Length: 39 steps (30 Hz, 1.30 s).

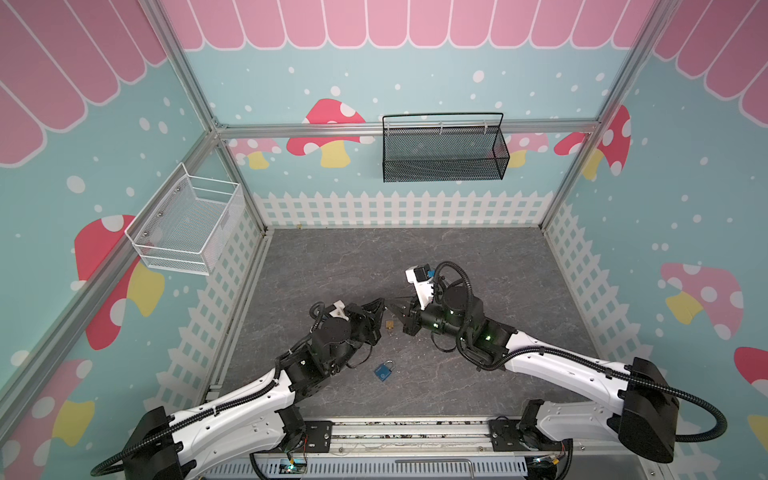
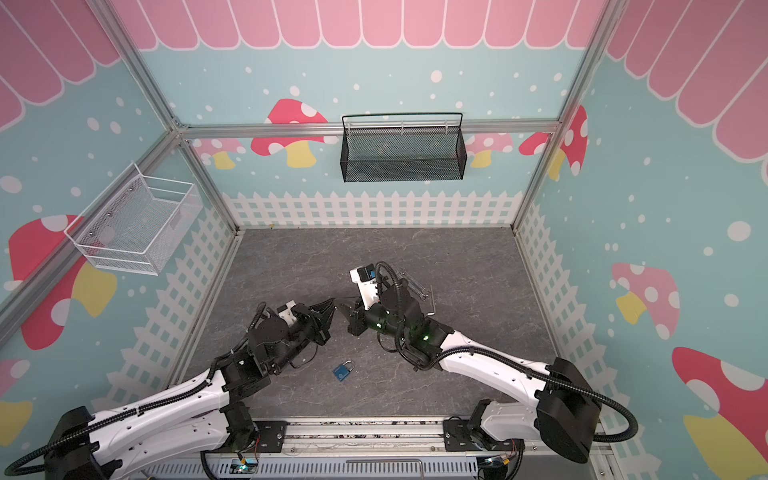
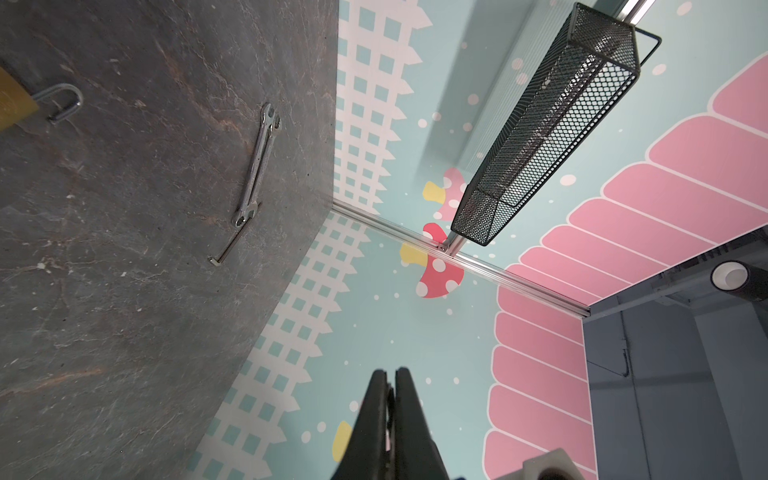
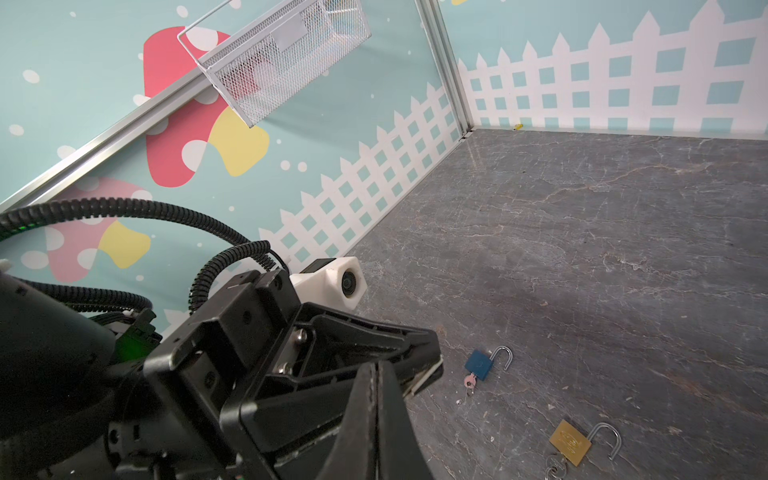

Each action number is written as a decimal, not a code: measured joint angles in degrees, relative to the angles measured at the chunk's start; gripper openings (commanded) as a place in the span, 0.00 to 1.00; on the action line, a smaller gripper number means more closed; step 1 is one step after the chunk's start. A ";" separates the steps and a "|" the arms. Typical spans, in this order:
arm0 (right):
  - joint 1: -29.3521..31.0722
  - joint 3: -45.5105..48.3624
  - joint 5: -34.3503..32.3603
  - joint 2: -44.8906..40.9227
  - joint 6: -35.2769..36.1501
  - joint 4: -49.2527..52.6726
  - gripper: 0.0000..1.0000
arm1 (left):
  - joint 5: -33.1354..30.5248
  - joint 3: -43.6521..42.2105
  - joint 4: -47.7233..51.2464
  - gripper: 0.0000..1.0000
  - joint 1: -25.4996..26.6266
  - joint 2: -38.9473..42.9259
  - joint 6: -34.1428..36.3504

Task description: Unlock with the key

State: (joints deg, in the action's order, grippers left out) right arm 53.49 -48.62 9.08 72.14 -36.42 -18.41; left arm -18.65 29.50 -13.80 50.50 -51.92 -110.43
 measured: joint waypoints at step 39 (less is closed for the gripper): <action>-4.15 -4.44 6.27 -3.43 -9.35 9.25 0.51 | -2.54 0.00 -9.73 0.00 0.22 0.04 19.10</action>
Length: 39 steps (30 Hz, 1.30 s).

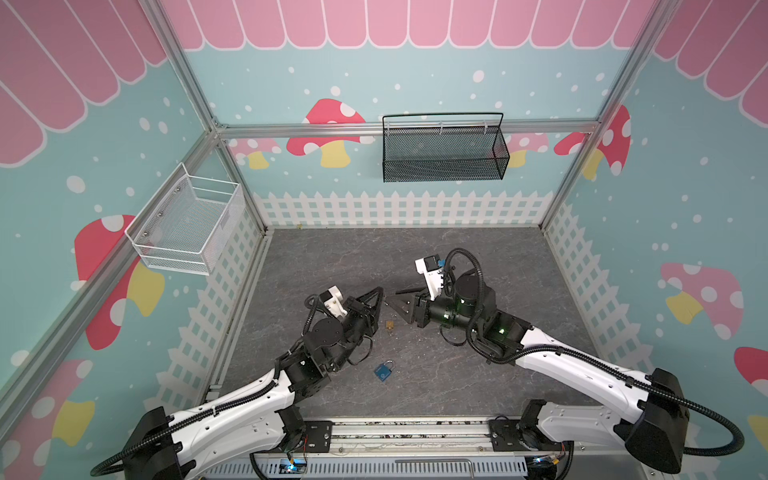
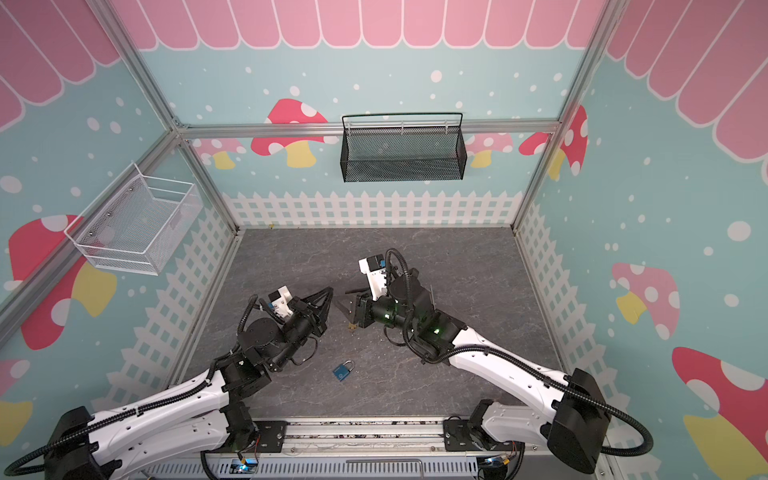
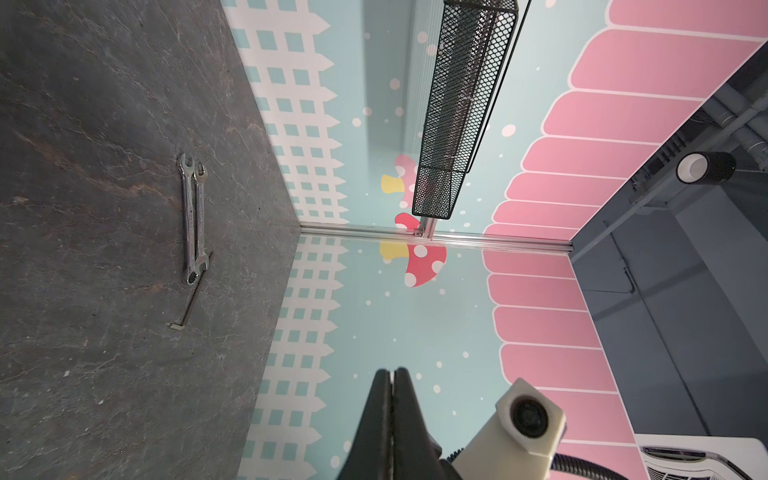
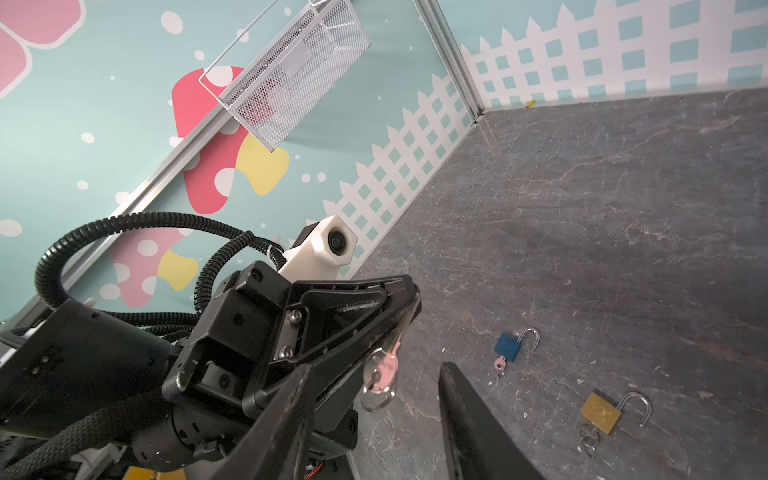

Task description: Unlock with the key

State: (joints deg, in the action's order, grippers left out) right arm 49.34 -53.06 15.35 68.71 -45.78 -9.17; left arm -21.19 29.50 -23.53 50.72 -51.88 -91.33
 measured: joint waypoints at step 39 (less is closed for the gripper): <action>-3.45 -1.79 9.81 6.08 -10.69 0.37 0.01 | -0.55 0.20 -0.72 0.00 -0.02 -1.70 1.14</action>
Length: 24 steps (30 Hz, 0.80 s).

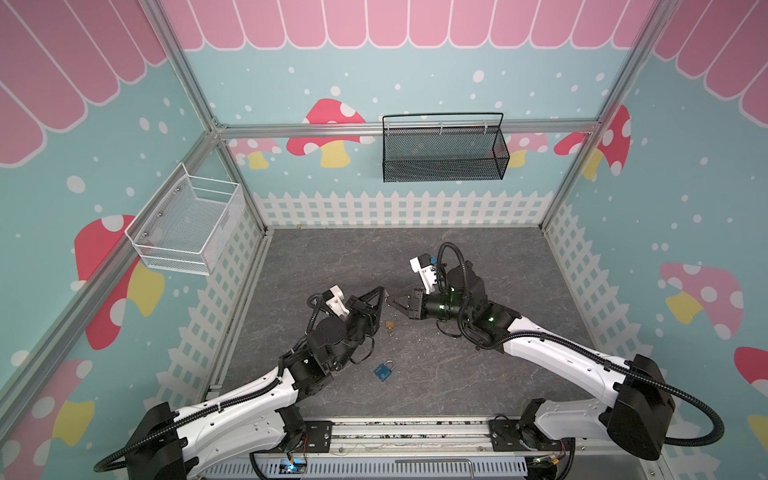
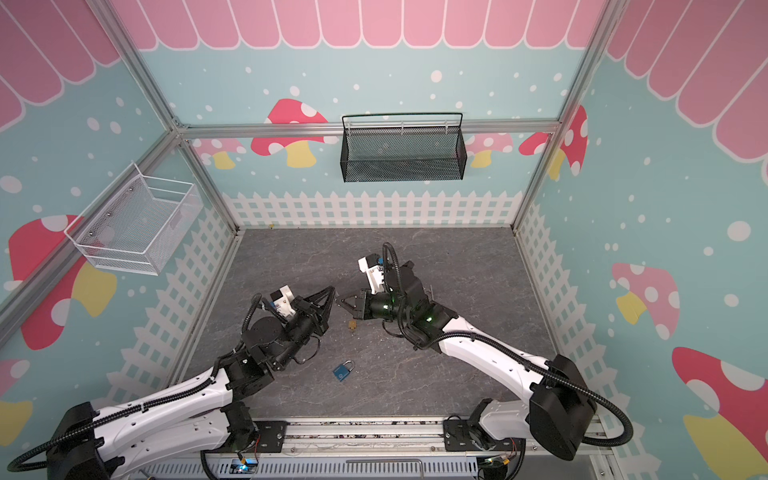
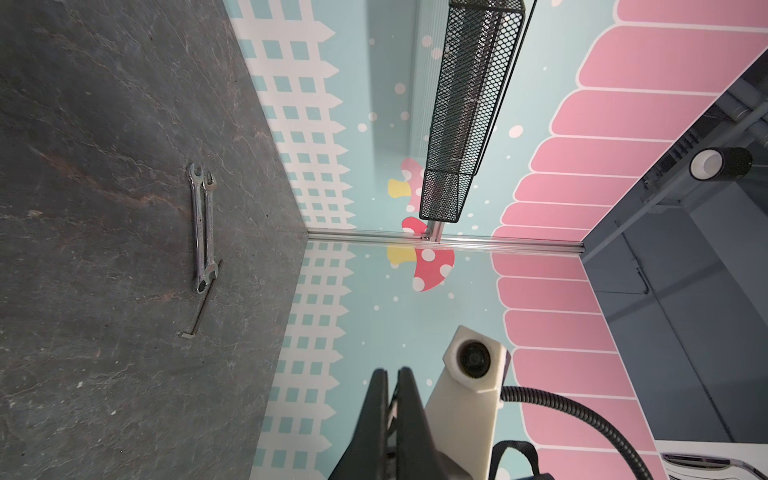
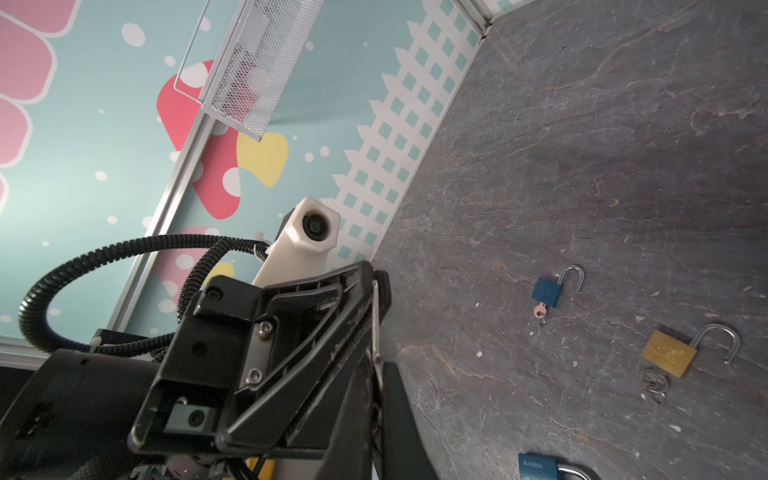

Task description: Unlock with the key

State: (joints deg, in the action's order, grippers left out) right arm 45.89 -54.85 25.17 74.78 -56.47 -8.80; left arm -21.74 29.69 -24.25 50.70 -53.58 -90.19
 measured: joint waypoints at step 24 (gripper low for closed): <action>-2.36 -4.35 11.78 -0.28 12.28 9.88 0.00 | 13.64 7.13 24.35 0.40 -9.62 13.25 25.46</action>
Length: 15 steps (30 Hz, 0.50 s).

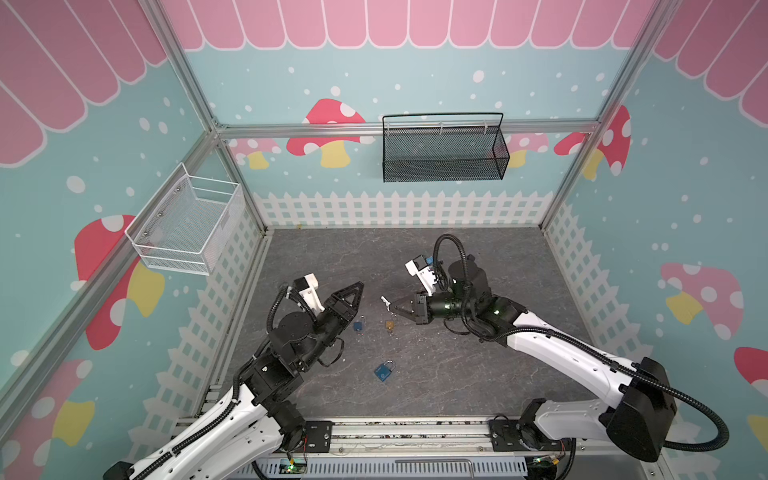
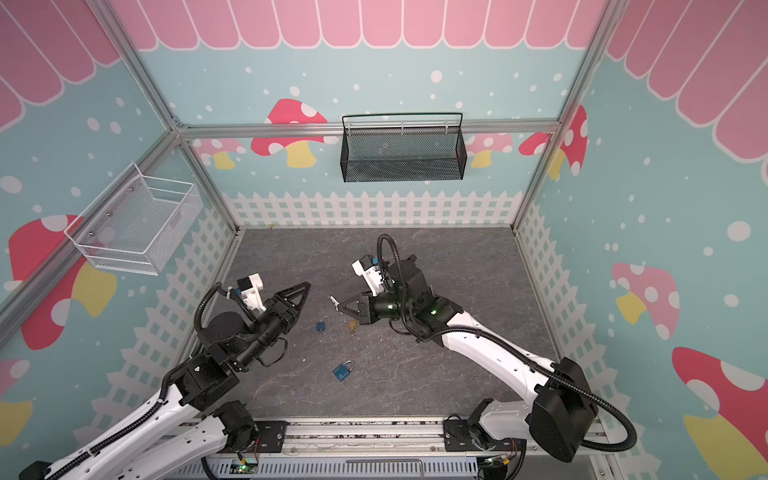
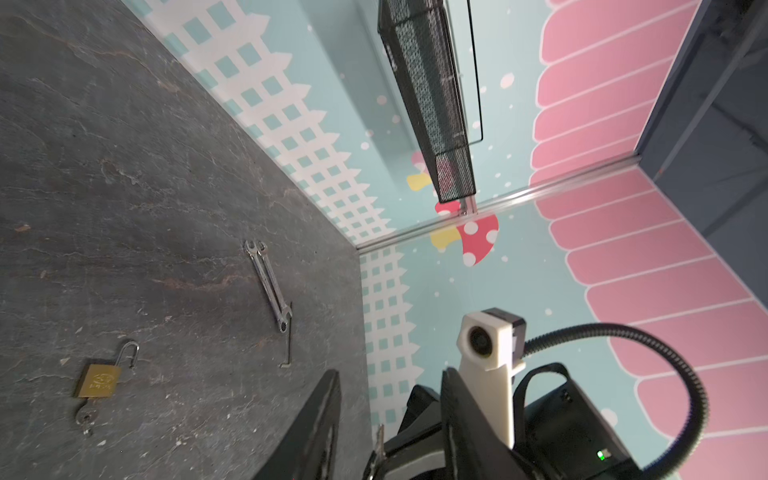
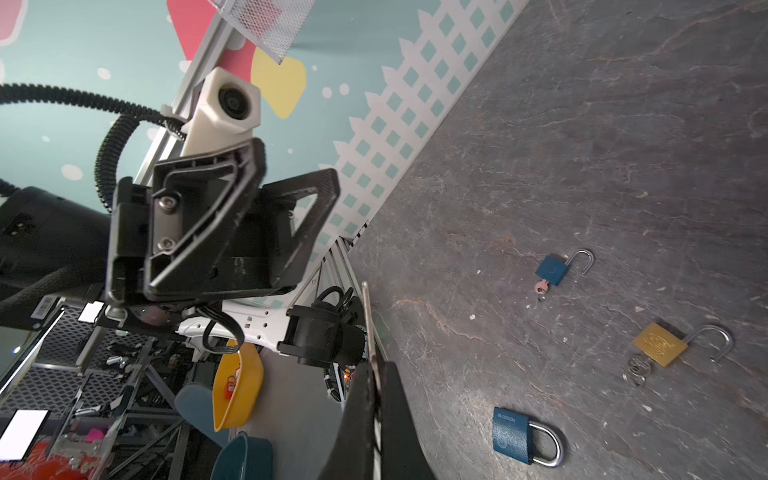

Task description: Unlock with the key

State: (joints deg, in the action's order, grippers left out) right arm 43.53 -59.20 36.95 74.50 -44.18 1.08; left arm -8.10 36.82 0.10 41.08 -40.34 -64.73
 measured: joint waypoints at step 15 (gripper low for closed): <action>-0.94 -0.90 4.79 1.49 0.90 0.87 0.00 | 15.26 1.60 -3.78 0.19 -0.09 -8.20 9.77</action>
State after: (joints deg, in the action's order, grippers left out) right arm 42.59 -60.10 41.74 75.99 -43.29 1.96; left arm 7.16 38.41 -3.68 40.99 -48.53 -54.96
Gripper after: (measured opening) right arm 0.048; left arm 0.225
